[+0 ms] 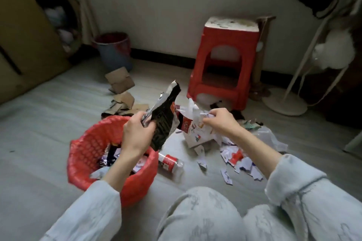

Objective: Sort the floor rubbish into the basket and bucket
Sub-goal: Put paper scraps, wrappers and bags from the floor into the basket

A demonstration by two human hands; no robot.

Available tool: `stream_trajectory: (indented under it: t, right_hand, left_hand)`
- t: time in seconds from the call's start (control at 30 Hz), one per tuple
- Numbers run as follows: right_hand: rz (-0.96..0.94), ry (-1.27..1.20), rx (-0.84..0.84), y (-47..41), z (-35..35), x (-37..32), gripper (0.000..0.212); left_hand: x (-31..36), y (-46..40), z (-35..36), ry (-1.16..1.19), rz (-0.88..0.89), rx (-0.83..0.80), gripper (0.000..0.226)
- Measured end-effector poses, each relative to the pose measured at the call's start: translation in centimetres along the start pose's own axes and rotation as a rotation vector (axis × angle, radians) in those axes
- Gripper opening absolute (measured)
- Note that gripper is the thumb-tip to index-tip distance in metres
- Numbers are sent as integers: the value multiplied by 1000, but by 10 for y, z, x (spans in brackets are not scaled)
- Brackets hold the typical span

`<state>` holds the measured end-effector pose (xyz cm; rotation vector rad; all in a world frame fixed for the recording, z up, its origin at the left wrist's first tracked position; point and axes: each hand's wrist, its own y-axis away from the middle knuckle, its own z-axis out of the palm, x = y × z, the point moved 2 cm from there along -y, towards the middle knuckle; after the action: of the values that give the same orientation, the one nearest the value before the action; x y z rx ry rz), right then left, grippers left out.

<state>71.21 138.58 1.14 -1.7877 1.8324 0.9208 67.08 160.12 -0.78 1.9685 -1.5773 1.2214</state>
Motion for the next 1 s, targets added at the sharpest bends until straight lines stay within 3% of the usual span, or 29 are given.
stream_trajectory:
  t: [0.2, 0.4, 0.47, 0.53, 0.63, 0.73, 0.87, 1.0]
  right_hand:
    - [-34, -85, -137, -7, 75, -63, 12]
    - [-13, -139, -242, -17, 147, -79, 10]
    - [15, -193, -246, -23, 162, -77, 15]
    - [81, -322, -326, -28, 172, -72, 14]
    - [175, -421, -489, -31, 180, -61, 44]
    - [177, -392, -531, -29, 170, -51, 43]
    - [157, -326, -512, -20, 140, -46, 23]
    - [114, -216, -467, -19, 101, -36, 28]
  left_hand:
    - [-36, -11, -76, -250, -128, 130, 10]
    - [-87, -11, -86, -527, -258, 100, 22]
    - [-108, -14, -74, -544, -261, 18, 29]
    - [-127, -15, -58, -475, -254, -176, 57]
    - [-138, -9, -38, -322, -271, -442, 80]
    - [-134, -5, -27, -285, -195, -500, 69]
    - [-111, -3, -21, -271, -70, -481, 53]
    - [-70, -4, -8, -248, 69, -472, 41]
